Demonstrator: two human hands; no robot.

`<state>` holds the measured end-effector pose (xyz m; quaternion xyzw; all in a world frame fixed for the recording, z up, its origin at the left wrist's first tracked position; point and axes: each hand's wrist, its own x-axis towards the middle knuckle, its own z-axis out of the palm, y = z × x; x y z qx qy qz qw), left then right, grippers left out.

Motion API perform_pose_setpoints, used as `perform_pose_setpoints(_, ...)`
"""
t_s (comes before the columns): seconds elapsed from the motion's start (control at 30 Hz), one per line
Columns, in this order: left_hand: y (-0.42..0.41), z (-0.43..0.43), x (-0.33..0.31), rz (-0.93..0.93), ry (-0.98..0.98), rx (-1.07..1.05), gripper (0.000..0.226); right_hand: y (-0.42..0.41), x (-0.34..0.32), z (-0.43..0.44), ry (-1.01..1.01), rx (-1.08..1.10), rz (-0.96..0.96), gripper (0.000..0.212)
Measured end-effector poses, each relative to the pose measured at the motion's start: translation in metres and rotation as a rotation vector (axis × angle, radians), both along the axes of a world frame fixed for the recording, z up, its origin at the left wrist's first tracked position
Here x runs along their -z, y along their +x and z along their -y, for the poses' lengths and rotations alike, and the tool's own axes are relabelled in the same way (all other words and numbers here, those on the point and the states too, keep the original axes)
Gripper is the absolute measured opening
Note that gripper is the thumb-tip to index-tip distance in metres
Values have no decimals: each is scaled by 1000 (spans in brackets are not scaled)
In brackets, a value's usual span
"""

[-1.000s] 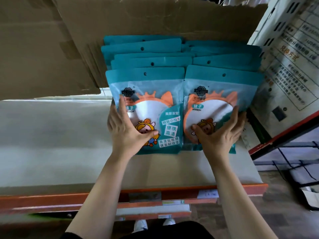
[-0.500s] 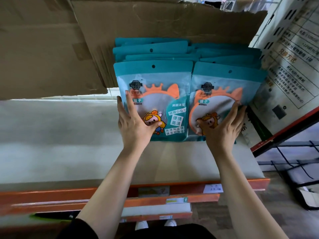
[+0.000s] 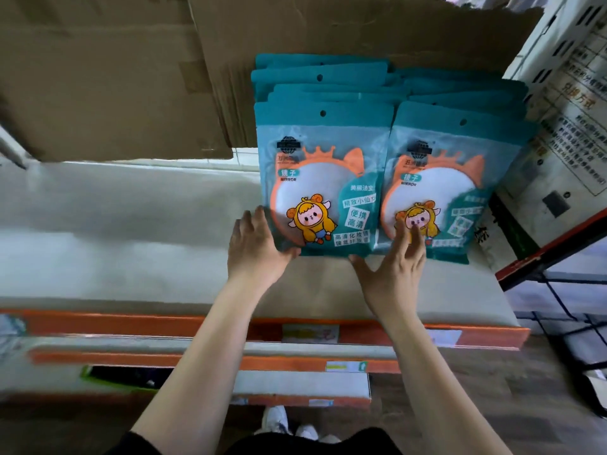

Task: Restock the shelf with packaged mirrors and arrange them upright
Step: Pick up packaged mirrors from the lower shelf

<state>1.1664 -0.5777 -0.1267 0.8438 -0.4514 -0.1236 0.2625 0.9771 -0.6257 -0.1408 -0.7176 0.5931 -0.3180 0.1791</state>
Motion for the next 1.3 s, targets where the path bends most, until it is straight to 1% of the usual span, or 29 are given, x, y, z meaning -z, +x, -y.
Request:
perform_pose_setpoints(0.17, -12, -24, -7, 42, 128, -37, 98, 15, -10, -18, -21, -135, -30, 86)
perform_pose_setpoints(0.33, -18, -68, -19, 63, 164, -130, 85, 27, -20, -39, 55, -303, -70, 82)
perform_pose_setpoints(0.4, -15, -89, -23, 42, 169, -180, 78, 33, -20, -47, 92, -363, -122, 80)
perform_pose_setpoints(0.5, -7, -124, -29, 24, 184, -276, 72, 48, -23, -62, 129, -475, -185, 67)
perform_pose_setpoints(0.57, 0, -146, -31, 4, 164, -333, 71, 60, -26, -71, 128, -554, -187, 57)
perform_pose_setpoints(0.67, 9, -176, -36, -30, 138, -399, 73, 80, -34, -84, 148, -655, -192, 50)
perform_pose_setpoints(0.9, 64, -263, -43, -102, 62, -552, 69, 163, -50, -144, 171, -868, -164, 50)
perform_pose_setpoints(1.13, 138, -370, -36, -152, -53, -639, 65, 249, -49, -244, 139, -992, -190, 47)
perform_pose_setpoints(1.2, 166, -397, -36, -142, -80, -659, 66, 282, -55, -270, 134, -1015, -168, 47)
perform_pose_setpoints(1.3, 198, -438, -36, -126, -117, -681, 61, 322, -59, -304, 135, -1051, -150, 47)
